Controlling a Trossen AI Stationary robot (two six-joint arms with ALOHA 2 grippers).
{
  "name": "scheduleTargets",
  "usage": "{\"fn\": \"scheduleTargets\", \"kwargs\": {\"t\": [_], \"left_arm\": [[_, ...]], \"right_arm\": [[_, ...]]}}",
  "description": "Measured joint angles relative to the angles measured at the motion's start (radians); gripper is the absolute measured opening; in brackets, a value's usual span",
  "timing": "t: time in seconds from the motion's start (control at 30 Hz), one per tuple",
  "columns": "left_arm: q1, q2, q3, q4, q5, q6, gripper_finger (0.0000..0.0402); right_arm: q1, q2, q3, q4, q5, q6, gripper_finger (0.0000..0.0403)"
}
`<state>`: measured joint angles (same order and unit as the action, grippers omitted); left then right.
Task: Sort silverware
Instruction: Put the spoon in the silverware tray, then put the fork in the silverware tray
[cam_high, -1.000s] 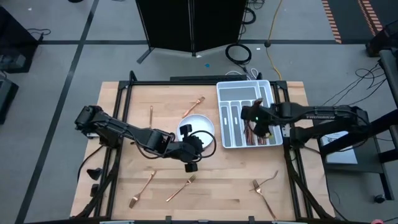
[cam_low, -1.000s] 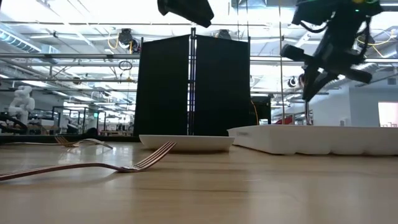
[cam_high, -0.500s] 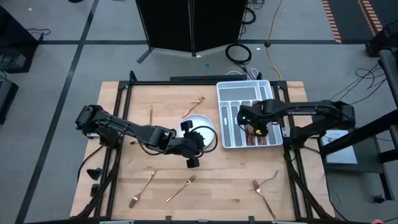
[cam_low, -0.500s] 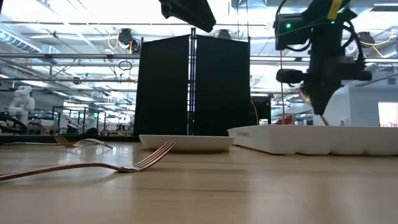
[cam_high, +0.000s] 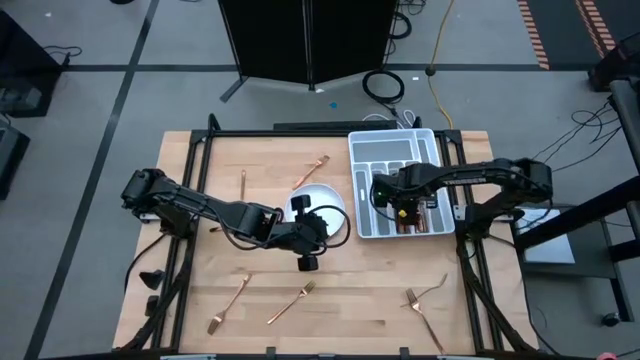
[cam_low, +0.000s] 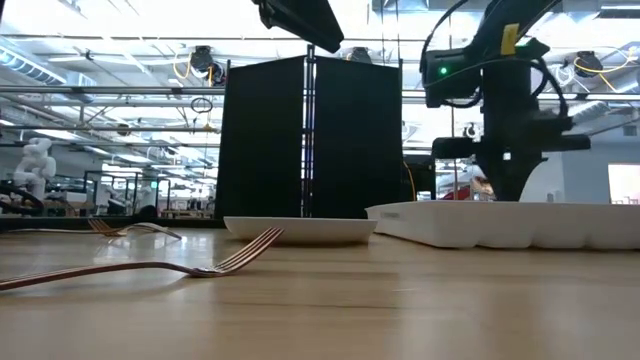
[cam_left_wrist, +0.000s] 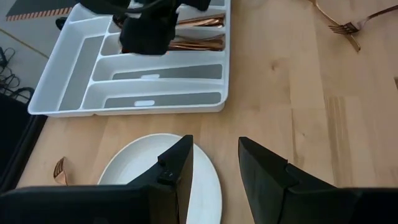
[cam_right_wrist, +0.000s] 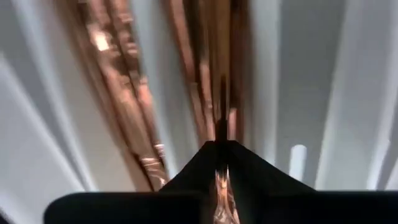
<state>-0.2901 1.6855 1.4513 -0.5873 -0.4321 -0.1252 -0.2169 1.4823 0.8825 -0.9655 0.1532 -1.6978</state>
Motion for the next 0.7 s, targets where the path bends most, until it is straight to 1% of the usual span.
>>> {"fn": "scheduleTargets", "kwargs": {"t": [0.07,0.23,0.43,0.5,0.57,0.63,0.67,0.7], "left_arm": [[0.0,0.0,0.0,0.001,0.005,0.003,0.0123],[0.0,0.0,0.0,0.001,0.008,0.011,0.0123],[0.002,0.0,0.0,0.0,0.007,0.011,0.0123],[0.006,-0.01,0.0,-0.022,0.036,0.011,0.0123],[0.014,-0.018,0.0,-0.033,0.104,-0.003,0.0123],[0.02,-0.025,0.0,-0.057,0.176,-0.028,0.0123],[0.022,-0.027,0.0,-0.09,0.211,-0.042,0.0123],[0.022,-0.03,0.0,-0.118,0.24,-0.052,0.0123]], "right_arm": [[0.0,0.013,0.0,0.029,0.005,0.03,0.0045],[0.0,0.021,0.0,0.047,0.071,0.04,0.0083],[0.025,-0.021,0.0,0.048,0.17,0.028,0.0117],[0.041,-0.045,0.006,0.045,0.206,0.044,0.0122],[0.055,-0.073,0.023,0.041,0.211,0.097,0.0122],[0.07,-0.101,0.049,0.037,0.204,0.199,0.012],[0.08,-0.114,0.063,0.037,0.204,0.285,0.0119],[0.092,-0.127,0.076,0.038,0.196,0.418,0.0117]]}}
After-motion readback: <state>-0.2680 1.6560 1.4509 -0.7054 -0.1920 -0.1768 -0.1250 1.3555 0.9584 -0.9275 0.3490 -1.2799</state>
